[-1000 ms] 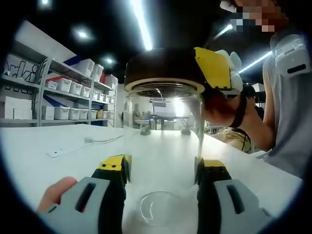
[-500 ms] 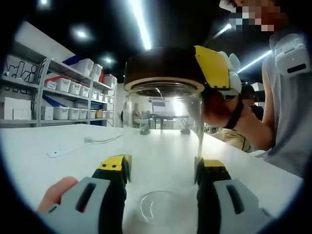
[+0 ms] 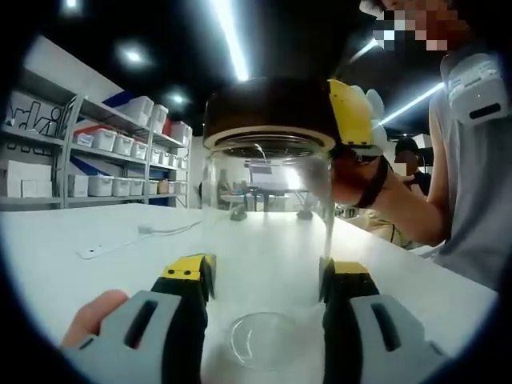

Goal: Clamp the coffee can twist off the lid put the lid on the table pick up the lid cover the can tighten the lid

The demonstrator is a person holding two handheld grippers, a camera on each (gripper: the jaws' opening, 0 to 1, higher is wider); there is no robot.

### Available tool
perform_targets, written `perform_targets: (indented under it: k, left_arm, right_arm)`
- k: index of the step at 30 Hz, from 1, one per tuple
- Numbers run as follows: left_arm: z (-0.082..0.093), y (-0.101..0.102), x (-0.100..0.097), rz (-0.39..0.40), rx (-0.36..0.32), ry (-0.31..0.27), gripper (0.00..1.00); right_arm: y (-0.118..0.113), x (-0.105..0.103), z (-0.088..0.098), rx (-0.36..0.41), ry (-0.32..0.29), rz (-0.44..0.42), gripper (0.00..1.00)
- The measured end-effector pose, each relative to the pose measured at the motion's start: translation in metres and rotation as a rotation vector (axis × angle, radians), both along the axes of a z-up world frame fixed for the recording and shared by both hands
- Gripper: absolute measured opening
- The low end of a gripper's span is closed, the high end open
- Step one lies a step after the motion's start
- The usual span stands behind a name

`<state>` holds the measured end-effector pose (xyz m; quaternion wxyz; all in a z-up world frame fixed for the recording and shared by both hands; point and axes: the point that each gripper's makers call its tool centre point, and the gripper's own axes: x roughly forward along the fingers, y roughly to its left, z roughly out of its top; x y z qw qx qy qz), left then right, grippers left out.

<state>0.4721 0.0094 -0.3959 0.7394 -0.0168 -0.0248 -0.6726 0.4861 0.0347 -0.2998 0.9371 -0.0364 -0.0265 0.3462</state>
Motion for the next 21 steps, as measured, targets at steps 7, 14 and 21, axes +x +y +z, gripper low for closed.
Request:
perform_targets:
  k: [7,14,21]
  left_arm:
    - [-0.0002,-0.0004,0.0014,0.0,0.001,0.0,0.47]
    - [0.0003,-0.0008,0.0002,0.0,0.002,-0.001,0.47]
    - [-0.0001,-0.0005,0.0013,-0.001,0.003,0.001,0.47]
  right_arm:
    - [0.0011,-0.0001,-0.0003,-0.002,-0.004,0.069,0.47]
    - [0.0022,0.0005,-0.0005,-0.002,-0.004,0.165,0.47]
    - [0.0042,0.0002,-0.001,-0.013,0.007,0.25,0.47]
